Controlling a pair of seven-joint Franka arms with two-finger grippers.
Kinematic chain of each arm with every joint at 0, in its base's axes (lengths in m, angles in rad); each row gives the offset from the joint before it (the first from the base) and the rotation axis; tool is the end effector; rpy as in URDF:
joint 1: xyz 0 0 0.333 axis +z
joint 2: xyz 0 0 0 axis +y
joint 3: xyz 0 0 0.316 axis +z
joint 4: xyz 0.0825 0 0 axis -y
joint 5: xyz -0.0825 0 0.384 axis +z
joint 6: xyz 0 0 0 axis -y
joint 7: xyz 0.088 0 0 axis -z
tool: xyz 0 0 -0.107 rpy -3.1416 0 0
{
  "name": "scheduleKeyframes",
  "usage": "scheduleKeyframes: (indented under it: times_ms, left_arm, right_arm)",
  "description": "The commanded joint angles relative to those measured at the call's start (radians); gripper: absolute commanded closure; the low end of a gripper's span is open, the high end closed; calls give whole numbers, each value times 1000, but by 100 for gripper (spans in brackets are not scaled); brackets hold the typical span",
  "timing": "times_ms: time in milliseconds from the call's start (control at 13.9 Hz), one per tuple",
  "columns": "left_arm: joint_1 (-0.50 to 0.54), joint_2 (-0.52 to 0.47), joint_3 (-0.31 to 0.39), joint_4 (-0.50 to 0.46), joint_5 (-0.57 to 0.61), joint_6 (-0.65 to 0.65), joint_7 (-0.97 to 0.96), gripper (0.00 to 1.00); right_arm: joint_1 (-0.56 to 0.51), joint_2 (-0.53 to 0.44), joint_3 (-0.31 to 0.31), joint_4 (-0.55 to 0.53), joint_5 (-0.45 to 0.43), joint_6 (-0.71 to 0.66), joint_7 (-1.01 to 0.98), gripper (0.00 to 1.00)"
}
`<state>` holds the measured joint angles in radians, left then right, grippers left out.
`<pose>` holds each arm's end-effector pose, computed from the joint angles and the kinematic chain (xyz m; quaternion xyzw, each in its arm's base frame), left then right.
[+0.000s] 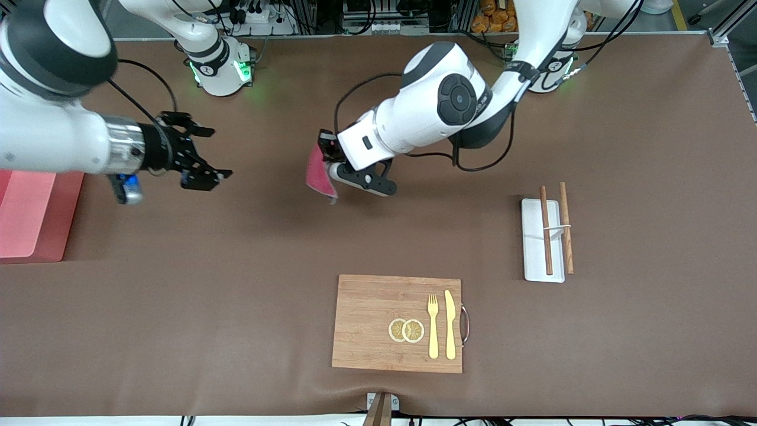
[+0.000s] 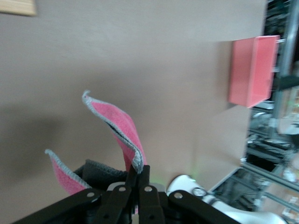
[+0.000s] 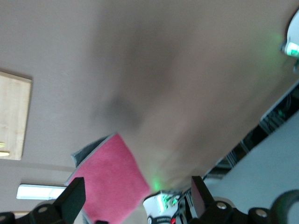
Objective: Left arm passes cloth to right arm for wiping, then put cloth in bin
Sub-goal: 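Carry the cloth with the left gripper while the right gripper approaches, then grasp the pink cloth with the right gripper beside the left gripper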
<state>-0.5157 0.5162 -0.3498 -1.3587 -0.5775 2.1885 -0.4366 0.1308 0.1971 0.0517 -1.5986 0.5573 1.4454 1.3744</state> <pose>0.5030 -0.5341 0.4824 0.9287 -0.0425 -0.0757 0.3605 0.5649 0.1649 0.5089 -0.7749 0.5416 0.3155 0.0816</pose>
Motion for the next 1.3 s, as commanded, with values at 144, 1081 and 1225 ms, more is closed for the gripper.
scheduleKeyframes:
  times_ms: [144,1081,1225]
  left_arm:
    - [-15,-16,-21,21,-62,88,-77,100]
    - [-3,-30,-20,20,-67,102,-94,100]
    - [0,-30,-20,20,-67,102,-96,100]
  right_arm:
    - [73,68,-10,5,116,38,65,0]
    - [173,91,-12,-63,288,103,72,100]
    - [165,94,-13,-61,288,93,60,100]
